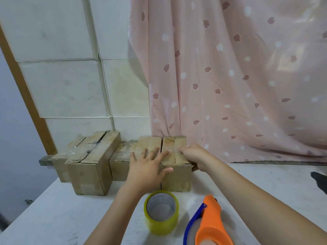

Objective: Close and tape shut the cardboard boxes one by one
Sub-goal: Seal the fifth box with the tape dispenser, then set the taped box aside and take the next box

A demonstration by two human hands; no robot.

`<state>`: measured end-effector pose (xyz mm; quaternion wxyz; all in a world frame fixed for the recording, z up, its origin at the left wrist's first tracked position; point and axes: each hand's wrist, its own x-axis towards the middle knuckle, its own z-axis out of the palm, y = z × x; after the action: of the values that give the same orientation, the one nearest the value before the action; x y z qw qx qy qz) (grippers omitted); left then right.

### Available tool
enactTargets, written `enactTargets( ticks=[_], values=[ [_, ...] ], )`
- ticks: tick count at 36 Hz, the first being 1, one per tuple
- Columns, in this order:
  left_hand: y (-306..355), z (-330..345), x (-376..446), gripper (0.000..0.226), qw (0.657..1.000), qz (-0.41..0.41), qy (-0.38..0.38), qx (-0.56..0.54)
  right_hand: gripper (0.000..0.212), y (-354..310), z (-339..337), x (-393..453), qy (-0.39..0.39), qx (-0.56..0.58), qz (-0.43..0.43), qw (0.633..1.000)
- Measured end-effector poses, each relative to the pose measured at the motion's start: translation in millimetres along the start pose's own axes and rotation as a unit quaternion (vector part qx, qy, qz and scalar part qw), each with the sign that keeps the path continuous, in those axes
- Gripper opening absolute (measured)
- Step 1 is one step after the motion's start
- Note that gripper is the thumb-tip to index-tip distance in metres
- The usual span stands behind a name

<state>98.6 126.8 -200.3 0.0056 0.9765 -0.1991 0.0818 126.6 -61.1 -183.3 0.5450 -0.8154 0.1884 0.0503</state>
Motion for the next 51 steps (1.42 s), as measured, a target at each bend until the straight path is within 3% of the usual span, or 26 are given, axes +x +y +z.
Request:
enactTargets(
  ticks=[5, 12, 22, 27, 30, 35, 42, 45, 51],
  values=[
    [-2, 3, 0, 0.082, 1.0, 0.004, 0.005, 0.01, 0.041, 4, 9, -10, 0.092, -0.088, -0.064, 0.99],
    [-2, 1, 0, 0.07, 1.0, 0.017, 0.0, 0.008, 0.036, -1, 17, -18, 0.097, -0.115, -0.068, 0.986],
    [2, -6, 2, 0.071, 0.999, 0.013, -0.03, -0.003, 0.04, -5, 18, -26, 0.091, -0.129, -0.054, 0.986],
    [11, -15, 2, 0.07, 0.998, -0.014, -0.041, -0.037, 0.046, -1, 1, -36, 0.067, -0.124, -0.087, 0.986],
    [20, -24, -1, 0.071, 0.997, -0.041, -0.052, -0.036, 0.043, 1, -17, -50, 0.113, -0.21, -0.131, 0.962],
    [40, -33, -6, 0.063, 0.997, -0.059, -0.037, -0.024, 0.025, 15, -43, -82, 0.097, -0.405, -0.15, 0.897],
    [112, -50, -25, 0.051, 0.997, 0.001, 0.01, -0.073, 0.04, 51, -80, -127, 0.152, -0.534, -0.195, 0.808],
    [145, -47, -32, 0.045, 0.996, 0.023, 0.032, -0.077, 0.045, 62, -99, -152, 0.18, -0.542, -0.201, 0.796],
    [218, -37, -53, 0.035, 0.995, 0.074, 0.03, -0.058, 0.039, 95, -151, -195, 0.213, -0.523, -0.165, 0.808]
  ],
)
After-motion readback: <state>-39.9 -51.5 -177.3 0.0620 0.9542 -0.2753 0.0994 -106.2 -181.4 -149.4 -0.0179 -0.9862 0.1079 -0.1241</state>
